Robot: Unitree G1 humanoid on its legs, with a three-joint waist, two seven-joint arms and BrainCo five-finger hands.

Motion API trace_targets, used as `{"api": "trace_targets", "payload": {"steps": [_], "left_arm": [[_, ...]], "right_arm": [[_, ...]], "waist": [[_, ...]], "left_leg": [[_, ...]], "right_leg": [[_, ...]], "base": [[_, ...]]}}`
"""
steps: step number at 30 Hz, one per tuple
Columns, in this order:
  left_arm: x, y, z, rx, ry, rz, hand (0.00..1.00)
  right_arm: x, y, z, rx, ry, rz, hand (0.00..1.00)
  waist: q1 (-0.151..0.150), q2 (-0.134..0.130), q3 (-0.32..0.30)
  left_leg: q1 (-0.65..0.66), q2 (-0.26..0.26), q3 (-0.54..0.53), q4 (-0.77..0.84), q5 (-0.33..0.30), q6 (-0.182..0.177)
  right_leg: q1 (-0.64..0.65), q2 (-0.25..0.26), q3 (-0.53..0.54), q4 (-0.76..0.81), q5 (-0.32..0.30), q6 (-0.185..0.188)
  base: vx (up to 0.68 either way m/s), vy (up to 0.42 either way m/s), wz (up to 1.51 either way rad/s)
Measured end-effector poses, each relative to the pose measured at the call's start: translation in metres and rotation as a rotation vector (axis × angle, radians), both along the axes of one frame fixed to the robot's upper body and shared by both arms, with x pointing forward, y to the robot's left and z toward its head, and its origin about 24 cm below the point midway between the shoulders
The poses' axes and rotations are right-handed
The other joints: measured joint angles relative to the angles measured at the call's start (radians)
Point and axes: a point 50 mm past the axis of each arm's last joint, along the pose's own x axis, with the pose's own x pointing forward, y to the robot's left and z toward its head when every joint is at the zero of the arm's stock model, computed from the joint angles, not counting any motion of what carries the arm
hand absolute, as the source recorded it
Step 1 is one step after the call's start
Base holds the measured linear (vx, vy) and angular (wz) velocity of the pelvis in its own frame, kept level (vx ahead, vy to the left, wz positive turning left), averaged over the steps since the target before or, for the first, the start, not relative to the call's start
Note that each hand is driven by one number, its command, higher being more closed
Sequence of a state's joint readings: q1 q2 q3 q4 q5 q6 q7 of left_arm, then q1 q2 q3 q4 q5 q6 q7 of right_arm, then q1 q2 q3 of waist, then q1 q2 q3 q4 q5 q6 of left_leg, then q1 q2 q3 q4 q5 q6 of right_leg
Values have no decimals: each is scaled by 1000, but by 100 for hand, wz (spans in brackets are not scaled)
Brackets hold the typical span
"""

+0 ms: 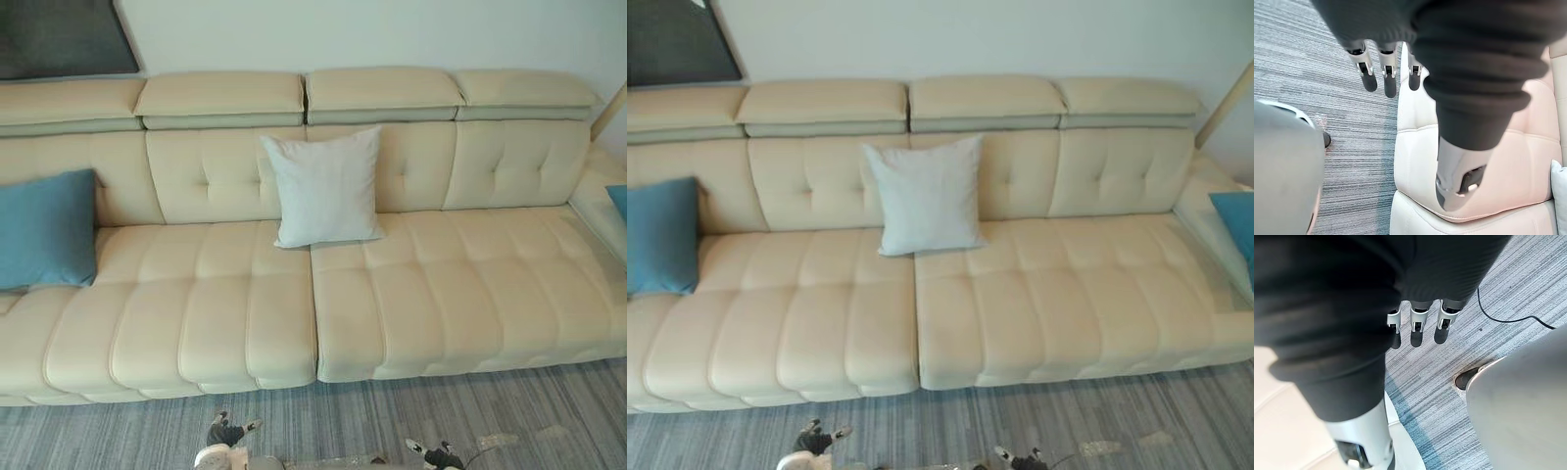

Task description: Pick up cushions and gather them together orderly.

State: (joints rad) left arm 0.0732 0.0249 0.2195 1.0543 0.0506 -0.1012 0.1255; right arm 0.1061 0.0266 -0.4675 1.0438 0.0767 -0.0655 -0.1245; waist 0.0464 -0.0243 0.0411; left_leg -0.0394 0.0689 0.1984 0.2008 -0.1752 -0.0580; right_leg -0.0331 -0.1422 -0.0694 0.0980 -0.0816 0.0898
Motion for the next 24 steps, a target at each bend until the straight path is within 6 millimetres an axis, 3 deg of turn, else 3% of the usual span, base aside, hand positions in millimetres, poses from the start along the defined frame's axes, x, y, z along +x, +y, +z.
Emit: {"api": "trace_targets", "payload": {"steps": [4,11,16,18,19,21,23,24], "left_arm": [[0,0,0,8,5,-19,0],[2,6,1,25,0,-29,0],[9,3,2,22,-11,-45,0],[17,2,4,25,-30,-56,0],[20,2,6,28,-40,-59,0],[30,-1,9,29,-64,-80,0],[31,-2,9,27,-67,-84,0],[31,-1,9,30,-65,-84,0]], "right_arm": [[-2,1,-1,5,9,-1,0],[-4,5,-3,22,23,1,0],[9,6,0,15,-6,40,0],[25,6,5,-5,-58,85,0],[34,8,8,-7,-82,105,0],[32,8,8,-14,-75,109,0],[26,7,6,-21,-56,114,0],[26,2,7,-38,-48,132,0]], "waist": [[1,-3,1],[-1,-30,8],[2,-22,31],[6,-12,47],[5,-9,59],[-2,-23,79],[-10,-20,81],[-17,-19,74]], "left_leg": [[30,-3,-12,-23,1,-2],[49,-7,15,-42,0,-2],[52,42,146,-3,-39,-6],[12,95,237,51,-61,-2],[-2,117,281,60,-61,-1],[16,115,335,81,-61,-1],[43,114,359,100,-61,-1],[55,113,362,91,-61,-1]], "right_leg": [[18,6,12,-12,-1,-1],[14,6,52,-23,3,-4],[-47,58,156,-25,80,-53],[-125,95,79,0,147,-58],[-161,80,-40,41,131,-77],[-175,11,-283,184,22,-112],[-177,-5,-340,211,0,-127],[-175,17,-331,185,2,-124]], "base": [[35,-15,-11],[23,23,-14],[-13,34,-80],[-82,5,-134],[-46,-31,-113],[-18,-52,-78],[-13,-96,-67],[-7,-165,-83]]}}
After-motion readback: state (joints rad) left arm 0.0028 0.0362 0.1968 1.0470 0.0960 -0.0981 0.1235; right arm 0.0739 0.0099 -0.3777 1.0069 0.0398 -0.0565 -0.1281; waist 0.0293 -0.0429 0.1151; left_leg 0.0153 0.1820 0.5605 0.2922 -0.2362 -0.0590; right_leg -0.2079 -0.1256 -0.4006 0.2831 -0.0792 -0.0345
